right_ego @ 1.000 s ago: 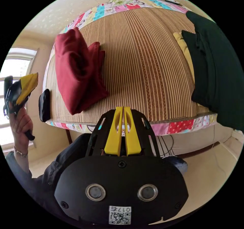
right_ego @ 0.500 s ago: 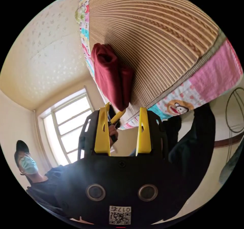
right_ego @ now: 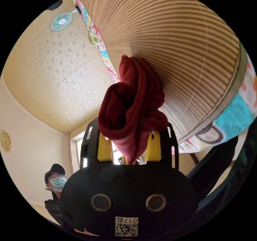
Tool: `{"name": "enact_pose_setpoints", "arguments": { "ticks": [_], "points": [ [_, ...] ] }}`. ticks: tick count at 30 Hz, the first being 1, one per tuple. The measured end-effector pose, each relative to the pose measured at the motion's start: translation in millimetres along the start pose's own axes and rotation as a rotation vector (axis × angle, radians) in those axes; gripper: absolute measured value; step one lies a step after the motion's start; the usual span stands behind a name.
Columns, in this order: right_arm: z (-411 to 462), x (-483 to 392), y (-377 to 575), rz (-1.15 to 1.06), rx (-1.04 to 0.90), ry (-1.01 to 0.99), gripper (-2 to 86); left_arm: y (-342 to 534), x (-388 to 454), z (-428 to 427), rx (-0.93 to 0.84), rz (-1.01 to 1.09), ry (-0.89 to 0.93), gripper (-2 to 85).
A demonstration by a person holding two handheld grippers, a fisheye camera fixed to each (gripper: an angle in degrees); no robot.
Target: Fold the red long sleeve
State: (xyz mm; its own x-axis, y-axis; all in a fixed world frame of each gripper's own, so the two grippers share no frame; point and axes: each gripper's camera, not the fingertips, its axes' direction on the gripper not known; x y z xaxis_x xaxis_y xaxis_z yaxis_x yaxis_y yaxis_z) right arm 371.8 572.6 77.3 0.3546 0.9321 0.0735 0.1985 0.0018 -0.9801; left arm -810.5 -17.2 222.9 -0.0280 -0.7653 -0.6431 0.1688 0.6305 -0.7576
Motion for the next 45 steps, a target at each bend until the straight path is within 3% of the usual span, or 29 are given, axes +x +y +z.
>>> {"name": "enact_pose_setpoints", "arguments": {
  "ticks": [11,17,19,23,27,29,31,34,36,38,40,42,45],
  "points": [
    [339.4,-131.2,174.2,-0.415,-0.247,-0.009,7.7,19.8,94.6,-307.4,0.252,0.422,-0.059,6.4],
    [480.8,-91.4,262.0,-0.487,-0.344,-0.031,7.5,62.9,91.5,-399.6,0.373,0.509,-0.224,6.6],
    [517.2,-48.3,277.8,-0.442,-0.429,0.055,7.3,74.3,63.3,-407.7,0.416,0.43,-0.279,7.5],
    [579.1,61.0,311.6,-0.258,-0.768,0.514,4.3,114.7,-50.3,-397.9,0.549,-0.103,-0.46,9.8],
    [577.9,68.5,339.8,-0.449,-0.982,0.758,1.4,172.6,-94.1,-358.9,0.685,-0.297,-0.561,8.1],
    [560.7,41.6,342.4,-0.613,-0.976,0.864,0.9,176.2,-86.8,-334.8,0.714,-0.317,-0.672,6.9],
    [534.9,2.5,346.0,-0.833,-0.895,0.967,0.7,159.5,-67.0,-307.4,0.709,-0.293,-0.839,4.2],
    [480.5,-74.3,367.1,-1.256,-0.597,1.173,0.5,97.4,-3.6,-247.9,0.679,-0.024,-1.101,0.5],
    [435.3,-132.2,398.7,-1.584,-0.245,1.317,0.3,40.4,58.8,-187.9,0.66,0.27,-1.272,-0.1],
    [397.6,-170.2,415.3,-1.676,0.082,1.36,0.3,3.3,101.4,-145.2,0.703,0.46,-1.285,-0.3],
    [353.8,-203.9,420.1,-1.62,0.301,1.288,0.3,-35.5,131.2,-110.4,0.723,0.601,-1.134,-0.4],
    [280.0,-238.5,423.1,-1.503,0.436,1.072,0.3,-100.3,151.8,-72.5,0.67,0.648,-0.748,-0.5],
    [179.0,-250.8,439.7,-1.471,0.69,0.901,0.3,-175.2,171.9,-11.6,0.562,0.7,-0.26,-0.8]
  ]
}}
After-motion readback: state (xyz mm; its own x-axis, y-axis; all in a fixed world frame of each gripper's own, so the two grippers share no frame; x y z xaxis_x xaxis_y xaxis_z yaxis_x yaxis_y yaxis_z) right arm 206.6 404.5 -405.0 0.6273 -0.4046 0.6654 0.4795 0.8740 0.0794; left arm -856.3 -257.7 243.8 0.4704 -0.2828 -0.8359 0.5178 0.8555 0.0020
